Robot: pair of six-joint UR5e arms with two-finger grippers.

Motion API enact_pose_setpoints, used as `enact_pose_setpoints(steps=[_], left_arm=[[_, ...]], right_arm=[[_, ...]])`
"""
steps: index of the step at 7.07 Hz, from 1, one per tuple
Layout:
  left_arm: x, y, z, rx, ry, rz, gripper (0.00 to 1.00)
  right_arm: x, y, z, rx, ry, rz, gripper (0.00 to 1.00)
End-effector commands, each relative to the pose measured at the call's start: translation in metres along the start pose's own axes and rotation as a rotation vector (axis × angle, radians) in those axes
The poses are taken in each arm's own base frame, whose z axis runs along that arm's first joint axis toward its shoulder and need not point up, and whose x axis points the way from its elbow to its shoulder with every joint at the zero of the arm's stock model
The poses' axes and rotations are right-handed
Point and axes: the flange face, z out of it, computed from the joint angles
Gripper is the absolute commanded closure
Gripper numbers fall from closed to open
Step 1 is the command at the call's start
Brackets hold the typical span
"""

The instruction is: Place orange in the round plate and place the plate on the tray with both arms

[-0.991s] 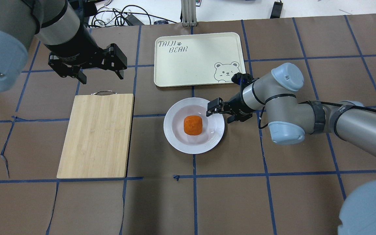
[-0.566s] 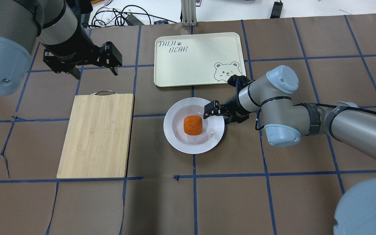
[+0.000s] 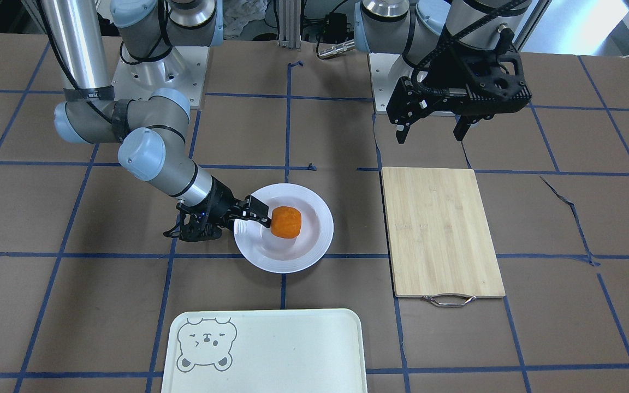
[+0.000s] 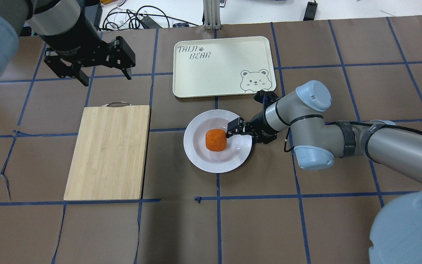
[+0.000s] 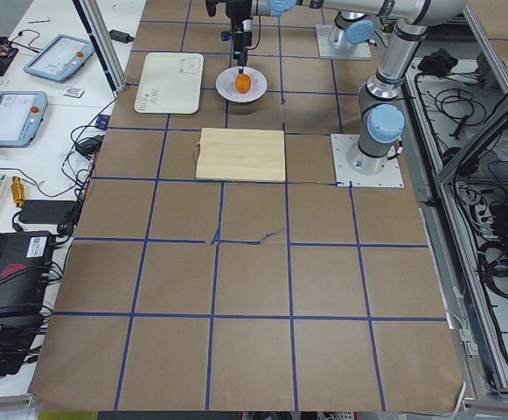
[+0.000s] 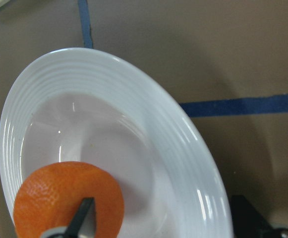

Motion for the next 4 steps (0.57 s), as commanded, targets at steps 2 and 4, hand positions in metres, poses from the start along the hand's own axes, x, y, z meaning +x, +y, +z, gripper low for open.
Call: enact_pose_setpoints(steps=[2,4], left_arm=[[-0.0004,0.0003,0.0001,0.000,-0.001,0.000,0.00],[-0.0004,0.0008,-0.0007,0.002,0.000,0.001,0.00]], right_arm=[[0.0048,-0.0016,0.0088,-0.001,0.000,0.010,0.76],[-0.0030,-0.0078,0.0000,0.024,-0.006,-0.005,1.00]])
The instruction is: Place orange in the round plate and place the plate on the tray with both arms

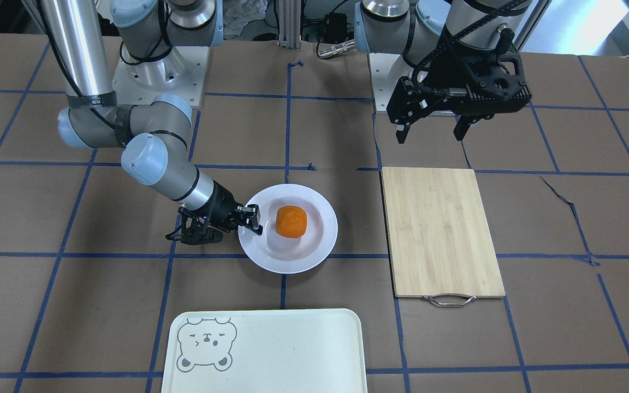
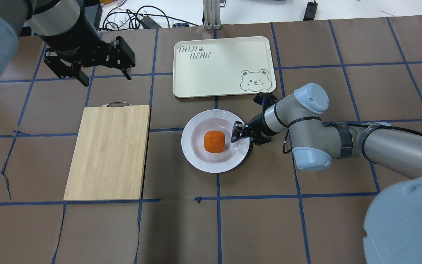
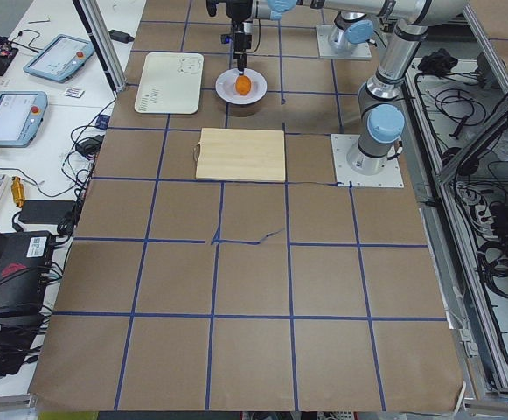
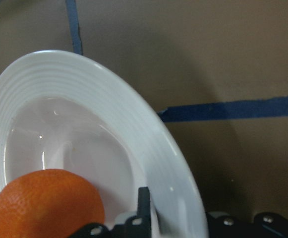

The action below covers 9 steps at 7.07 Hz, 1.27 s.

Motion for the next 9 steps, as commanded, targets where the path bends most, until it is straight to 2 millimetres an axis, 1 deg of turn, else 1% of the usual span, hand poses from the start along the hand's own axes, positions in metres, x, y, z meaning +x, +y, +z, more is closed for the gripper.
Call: enact_pose_setpoints(steps=[1,2,3,4,5,6,7,8,9], left_arm=[[0.000,0.001,0.000,-0.002,0.000,0.001,0.00],[0.000,0.001,0.000,0.000,0.000,0.001,0.00],[0.000,0.001,0.000,0.000,0.000,0.001,0.00],[-0.001,0.001,-0.001,0.001,0.000,0.000,0.00],[-0.001,0.001,-0.001,0.001,0.000,0.000,0.00],[-0.001,0.001,-0.001,0.001,0.000,0.000,0.00],[-0.001,0.001,-0.001,0.001,0.000,0.000,0.00],[0.000,0.001,0.000,0.000,0.000,0.001,0.00],[0.000,0.001,-0.001,0.001,0.000,0.001,0.00]], right_arm=[[-0.009,-0.009,-0.011,0.034,-0.002,0.011,1.00],[-0.017,-0.022,-0.020,0.065,-0.010,0.053,1.00],[-0.031,-0.051,-0.044,0.124,-0.023,0.030,1.00],[-0.047,-0.076,-0.060,0.154,-0.030,0.014,1.00],[-0.054,-0.103,-0.069,0.176,-0.033,0.018,1.00],[-0.049,-0.150,-0.068,0.214,-0.028,0.038,1.00],[-0.038,-0.198,-0.061,0.252,-0.008,0.039,1.00],[-0.036,-0.236,-0.052,0.272,-0.011,0.043,1.00],[-0.031,-0.256,-0.041,0.245,-0.004,0.074,1.00]])
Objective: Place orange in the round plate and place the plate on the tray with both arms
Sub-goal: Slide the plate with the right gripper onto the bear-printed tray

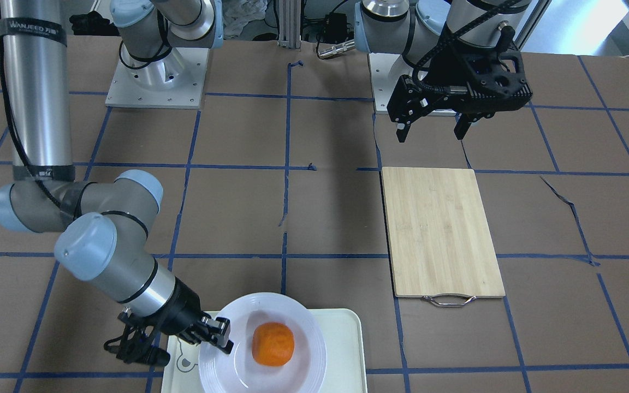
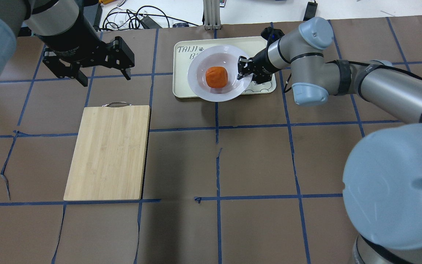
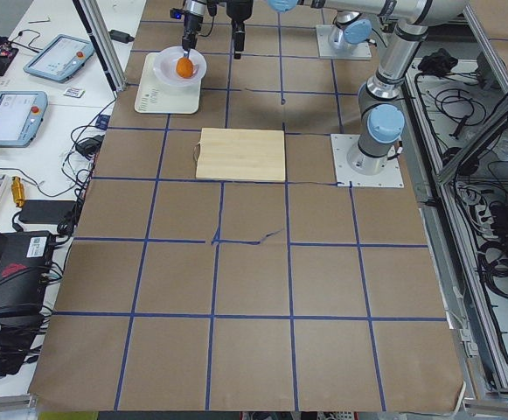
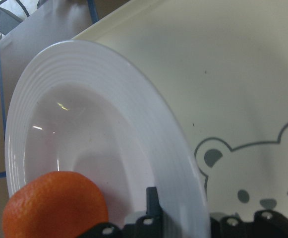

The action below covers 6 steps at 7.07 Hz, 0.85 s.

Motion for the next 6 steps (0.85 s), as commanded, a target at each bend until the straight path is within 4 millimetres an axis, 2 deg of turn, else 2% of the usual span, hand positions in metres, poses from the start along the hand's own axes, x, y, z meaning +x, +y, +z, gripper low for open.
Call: enact_pose_setpoints(steps=[1,2,3,4,5,6], left_arm=[[0.000,0.000,0.000,-0.001,0.000,0.001,0.00],[0.000,0.001,0.000,0.001,0.000,0.001,0.00],[0.000,0.000,0.000,-0.001,0.000,-0.001,0.00],[0.000,0.000,0.000,-0.001,0.000,0.001,0.00],[0.000,0.001,0.000,0.001,0.000,0.001,0.00],[0.000,0.001,0.000,0.001,0.000,0.001,0.00]], right_arm=[[0.013,-0.039,0.038,-0.013,0.014,0.035,1.00],[0.013,-0.042,0.040,-0.011,0.012,0.035,1.00],[0.012,-0.040,0.040,-0.019,0.002,0.039,0.89],[0.018,-0.038,0.047,-0.027,0.015,0.089,0.14],[0.011,-0.041,0.035,-0.004,0.011,0.042,0.00],[0.016,-0.044,0.025,0.022,0.108,-0.089,0.00]])
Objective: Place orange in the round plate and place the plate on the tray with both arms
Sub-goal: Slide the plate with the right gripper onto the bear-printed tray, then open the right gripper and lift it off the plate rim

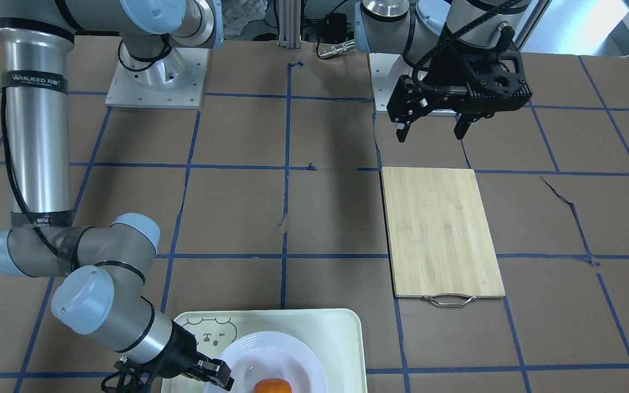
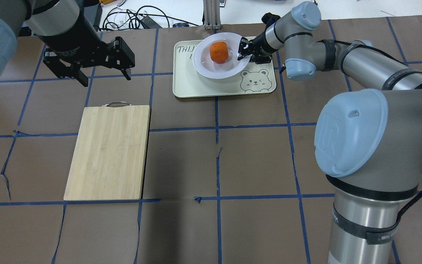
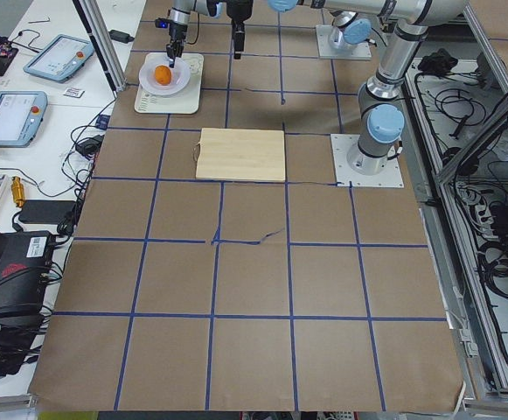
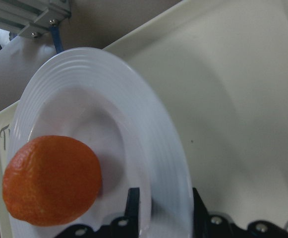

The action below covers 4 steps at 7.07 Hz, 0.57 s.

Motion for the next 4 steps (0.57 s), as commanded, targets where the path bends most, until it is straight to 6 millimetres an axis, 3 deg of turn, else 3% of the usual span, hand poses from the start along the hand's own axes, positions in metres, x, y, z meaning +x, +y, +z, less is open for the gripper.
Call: enact_pose_setpoints(steps=[1,3,4], left_arm=[[-0.001,0.000,0.000,0.001,0.000,-0.001,0.00],[-0.001,0.000,0.000,0.001,0.000,-0.001,0.00],[-0.001,0.000,0.000,0.001,0.000,-0.001,0.00]], right_arm=[[0.015,-0.012,-0.028,-0.013,0.224,-0.151,0.00],[0.006,-0.037,-0.106,-0.075,0.503,-0.346,0.00],[-0.009,-0.035,-0.147,-0.106,0.579,-0.364,0.00]])
